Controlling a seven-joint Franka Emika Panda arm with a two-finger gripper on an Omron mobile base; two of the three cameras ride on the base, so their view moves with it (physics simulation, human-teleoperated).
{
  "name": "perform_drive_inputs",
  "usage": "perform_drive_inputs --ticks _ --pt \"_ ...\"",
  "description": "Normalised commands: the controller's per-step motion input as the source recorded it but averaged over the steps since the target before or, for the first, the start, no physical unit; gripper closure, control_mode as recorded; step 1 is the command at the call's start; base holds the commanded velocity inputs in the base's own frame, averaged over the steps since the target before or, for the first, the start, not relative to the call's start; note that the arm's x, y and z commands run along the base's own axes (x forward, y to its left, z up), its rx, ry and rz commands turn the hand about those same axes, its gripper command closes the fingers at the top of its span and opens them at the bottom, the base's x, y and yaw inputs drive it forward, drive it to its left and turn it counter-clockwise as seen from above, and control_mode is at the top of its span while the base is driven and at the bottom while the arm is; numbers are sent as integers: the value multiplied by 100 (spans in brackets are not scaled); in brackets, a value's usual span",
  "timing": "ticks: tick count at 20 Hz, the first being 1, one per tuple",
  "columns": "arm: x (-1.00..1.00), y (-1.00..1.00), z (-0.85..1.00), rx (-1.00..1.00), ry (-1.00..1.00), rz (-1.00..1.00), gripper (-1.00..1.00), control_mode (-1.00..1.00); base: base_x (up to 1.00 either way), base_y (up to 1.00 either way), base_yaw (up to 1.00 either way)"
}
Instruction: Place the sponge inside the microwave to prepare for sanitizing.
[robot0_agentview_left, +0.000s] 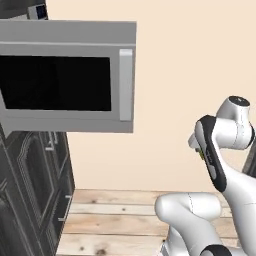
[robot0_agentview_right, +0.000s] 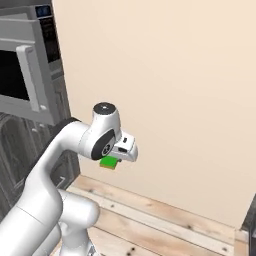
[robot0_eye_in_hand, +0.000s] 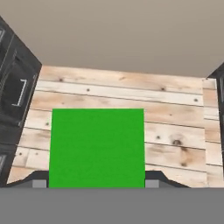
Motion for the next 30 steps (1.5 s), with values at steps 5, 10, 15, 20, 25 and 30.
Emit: perform_drive_inputs --ticks 5,10,15,20,25,30 --pt "0 0 0 0 0 0 100 100 69 -38 16" --pt "0 0 0 0 0 0 100 100 60 -31 34" --pt "0 0 0 0 0 0 100 100 44 -21 55" --pt "0 0 0 0 0 0 100 100 39 -17 62" --pt "0 0 0 0 0 0 100 100 41 -19 56" --pt "0 0 0 0 0 0 100 100 43 -24 46"
